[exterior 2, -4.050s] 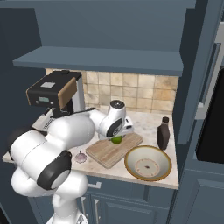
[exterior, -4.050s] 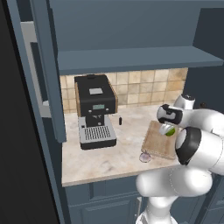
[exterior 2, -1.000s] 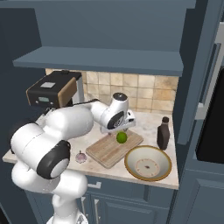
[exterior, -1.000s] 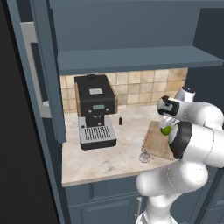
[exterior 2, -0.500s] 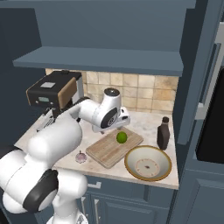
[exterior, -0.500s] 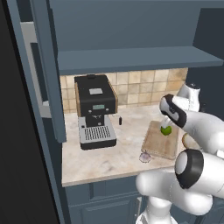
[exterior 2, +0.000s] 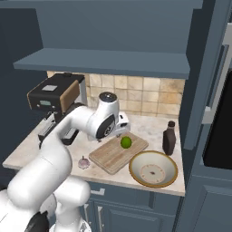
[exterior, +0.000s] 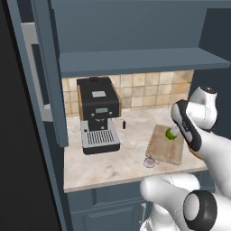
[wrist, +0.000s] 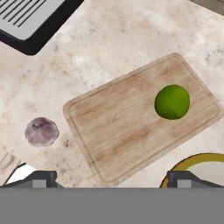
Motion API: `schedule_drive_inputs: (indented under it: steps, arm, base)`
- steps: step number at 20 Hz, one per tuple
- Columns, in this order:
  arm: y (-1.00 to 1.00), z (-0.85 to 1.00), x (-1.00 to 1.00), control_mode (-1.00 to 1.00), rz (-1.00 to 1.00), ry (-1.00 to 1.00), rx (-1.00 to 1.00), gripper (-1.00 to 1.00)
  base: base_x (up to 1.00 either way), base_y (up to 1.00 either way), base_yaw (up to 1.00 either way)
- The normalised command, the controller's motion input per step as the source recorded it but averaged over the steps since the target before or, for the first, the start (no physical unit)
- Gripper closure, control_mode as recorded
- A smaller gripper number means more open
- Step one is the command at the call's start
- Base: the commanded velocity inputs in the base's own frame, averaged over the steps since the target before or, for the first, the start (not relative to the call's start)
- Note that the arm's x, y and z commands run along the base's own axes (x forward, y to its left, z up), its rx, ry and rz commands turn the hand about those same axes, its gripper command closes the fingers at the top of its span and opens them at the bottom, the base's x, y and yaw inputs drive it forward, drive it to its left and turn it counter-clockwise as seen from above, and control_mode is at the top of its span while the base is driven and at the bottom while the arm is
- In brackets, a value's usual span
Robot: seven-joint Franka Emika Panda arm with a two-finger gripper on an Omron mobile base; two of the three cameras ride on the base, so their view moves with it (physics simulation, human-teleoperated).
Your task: Open the cabinet. Place the bowl and condiment on the counter. Then place the lime and garlic on the cutting board.
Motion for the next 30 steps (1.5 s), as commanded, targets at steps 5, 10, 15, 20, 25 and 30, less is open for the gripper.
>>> schedule_drive_inputs:
  steps: [5, 10, 15, 20, 25, 30]
  arm:
    - [0.47, 0.14, -0.43, -1.00, 0.00, -0.01, 0.00, -1.00]
    - [0.58, 0.10, -0.46, -1.00, -0.03, -0.12, -0.11, -1.00]
    - [0.31, -0.02, -0.59, -1.00, 0.03, -0.08, -0.09, -1.00]
    - [0.11, -0.03, -0.89, -1.00, -0.03, -0.03, 0.06, -1.00]
    - [0.16, 0.05, -0.78, -1.00, -0.15, -0.03, 0.11, -1.00]
    - [0.49, 0.01, -0.41, -1.00, -0.19, -0.08, 0.00, -1.00]
  base:
    - [0.00, 0.00, 0.00]
    - [0.00, 0.00, 0.00]
    - [0.00, 0.00, 0.00]
    - [0.00, 0.00, 0.00]
    - [0.00, 0.00, 0.00]
    - [0.00, 0.00, 0.00]
